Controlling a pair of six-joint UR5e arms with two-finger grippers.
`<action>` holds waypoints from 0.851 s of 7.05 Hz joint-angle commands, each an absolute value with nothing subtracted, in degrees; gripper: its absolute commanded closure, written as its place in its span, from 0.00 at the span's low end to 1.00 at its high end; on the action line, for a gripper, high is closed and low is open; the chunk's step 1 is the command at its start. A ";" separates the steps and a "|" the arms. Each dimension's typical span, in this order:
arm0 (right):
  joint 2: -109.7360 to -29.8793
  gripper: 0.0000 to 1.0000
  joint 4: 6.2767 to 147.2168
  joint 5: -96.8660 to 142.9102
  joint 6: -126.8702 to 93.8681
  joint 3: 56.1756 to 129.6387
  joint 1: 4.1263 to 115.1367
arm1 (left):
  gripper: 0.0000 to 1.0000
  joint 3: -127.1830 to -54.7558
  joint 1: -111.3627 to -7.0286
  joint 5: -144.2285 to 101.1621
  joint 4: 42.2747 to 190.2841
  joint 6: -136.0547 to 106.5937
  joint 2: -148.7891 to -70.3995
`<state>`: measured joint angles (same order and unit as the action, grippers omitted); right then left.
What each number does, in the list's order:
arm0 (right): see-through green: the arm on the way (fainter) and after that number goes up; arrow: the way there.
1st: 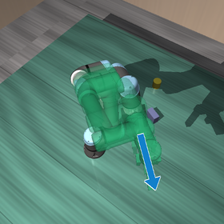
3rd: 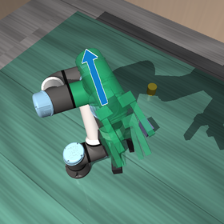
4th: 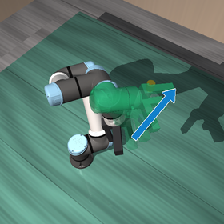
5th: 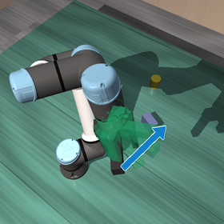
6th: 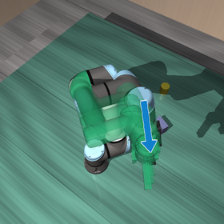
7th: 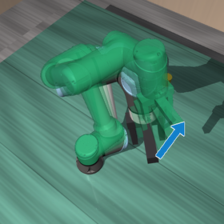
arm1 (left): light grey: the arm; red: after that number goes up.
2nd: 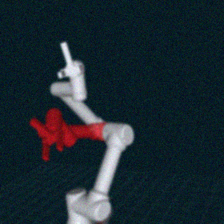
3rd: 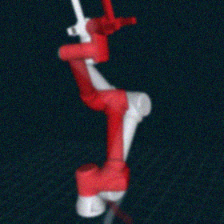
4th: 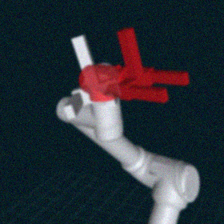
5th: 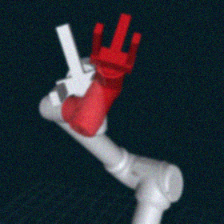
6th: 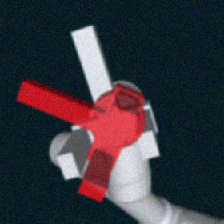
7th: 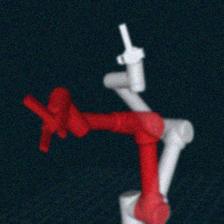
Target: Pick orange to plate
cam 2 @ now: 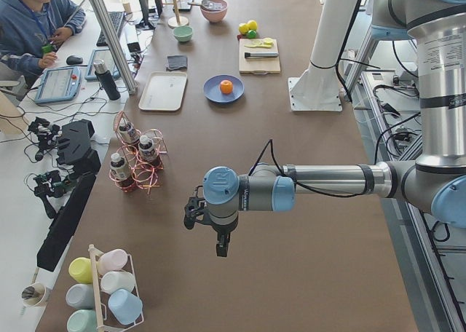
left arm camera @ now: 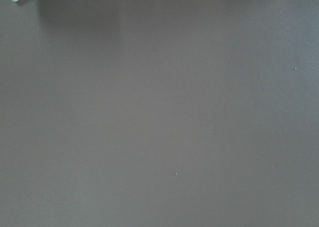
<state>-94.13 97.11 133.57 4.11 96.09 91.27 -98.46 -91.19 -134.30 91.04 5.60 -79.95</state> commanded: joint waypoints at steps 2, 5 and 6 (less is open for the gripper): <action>-94.13 0.00 97.03 133.95 3.95 96.06 91.14 | 0.02 -98.35 -91.06 -134.21 90.79 5.63 -79.80; -94.30 0.00 97.21 133.51 4.04 95.89 91.06 | 0.02 -98.35 -91.05 -134.30 90.79 5.28 -79.98; -94.74 0.00 97.21 133.59 4.13 96.15 91.05 | 0.02 -98.18 -91.05 -134.30 90.79 5.19 -79.89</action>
<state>-94.33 97.19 133.59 4.03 96.00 91.09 -98.35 -91.06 -134.28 90.79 5.35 -79.91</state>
